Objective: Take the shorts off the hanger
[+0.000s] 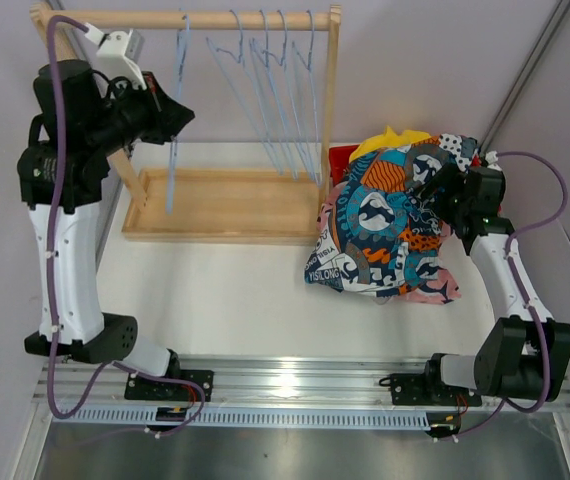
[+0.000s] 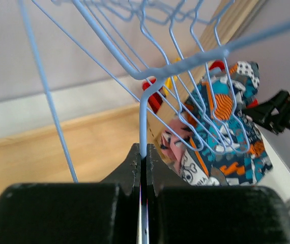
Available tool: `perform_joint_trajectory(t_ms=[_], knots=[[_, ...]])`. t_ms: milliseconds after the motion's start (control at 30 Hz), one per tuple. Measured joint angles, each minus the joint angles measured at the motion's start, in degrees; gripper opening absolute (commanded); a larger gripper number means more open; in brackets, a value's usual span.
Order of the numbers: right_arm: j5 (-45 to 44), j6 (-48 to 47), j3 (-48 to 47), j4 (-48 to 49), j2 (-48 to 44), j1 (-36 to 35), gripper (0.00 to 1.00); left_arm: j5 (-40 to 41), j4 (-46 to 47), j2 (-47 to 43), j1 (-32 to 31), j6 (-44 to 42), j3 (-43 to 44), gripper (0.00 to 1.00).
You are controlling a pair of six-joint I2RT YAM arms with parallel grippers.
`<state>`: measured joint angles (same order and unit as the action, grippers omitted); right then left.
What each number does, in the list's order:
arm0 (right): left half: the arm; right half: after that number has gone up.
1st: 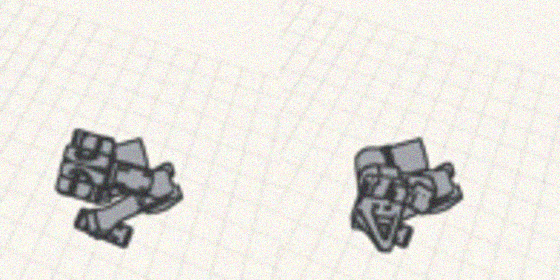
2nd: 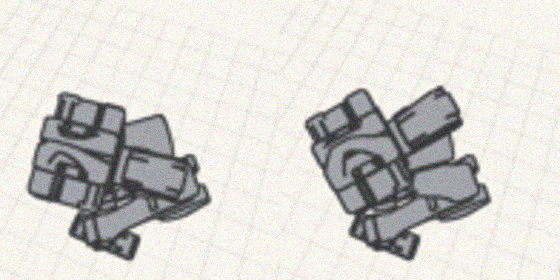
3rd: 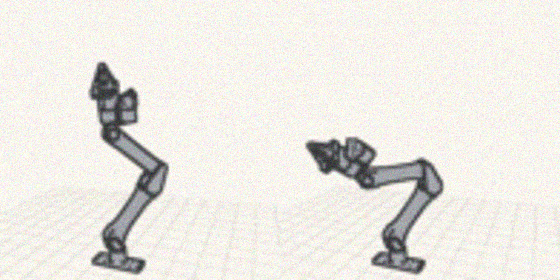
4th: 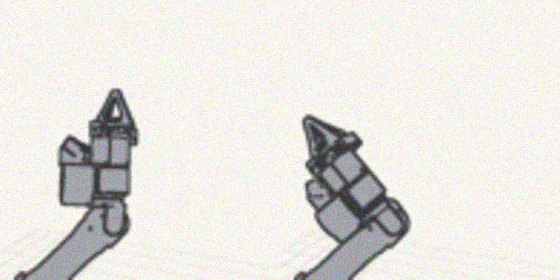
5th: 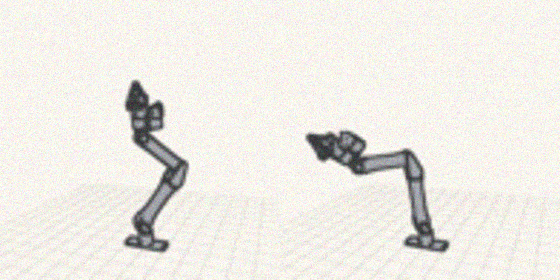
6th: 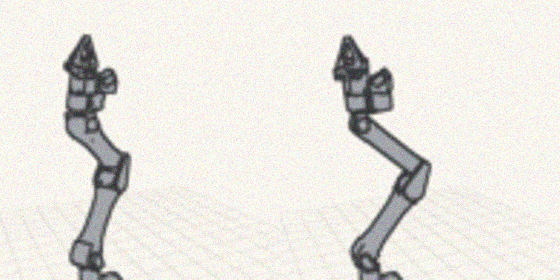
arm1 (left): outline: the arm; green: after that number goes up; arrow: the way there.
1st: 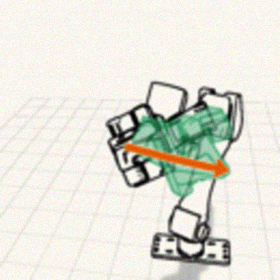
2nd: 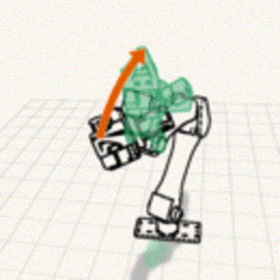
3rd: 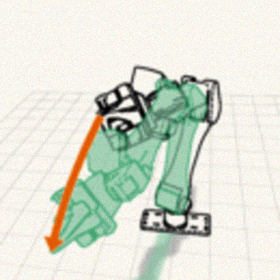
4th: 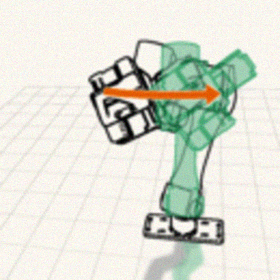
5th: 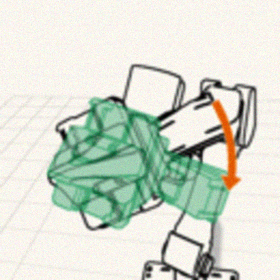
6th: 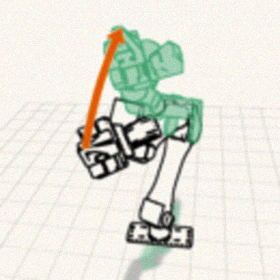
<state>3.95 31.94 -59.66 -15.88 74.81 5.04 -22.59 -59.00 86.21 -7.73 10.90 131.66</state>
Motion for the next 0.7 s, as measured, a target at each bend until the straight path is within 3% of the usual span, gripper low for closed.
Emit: perform_joint_trajectory(t_ms=[367,700], knots=[[-0.04,-0.02,4.48,1.68,-3.89,-0.96,1.00,5.88,1.99,-2.45,0.13,-1.99,7.67,0.00],[0.02,0.00,9.25,3.41,-4.24,-1.49,1.00,8.72,6.34,-0.94,0.15,-1.66,-1.53,0.00]])
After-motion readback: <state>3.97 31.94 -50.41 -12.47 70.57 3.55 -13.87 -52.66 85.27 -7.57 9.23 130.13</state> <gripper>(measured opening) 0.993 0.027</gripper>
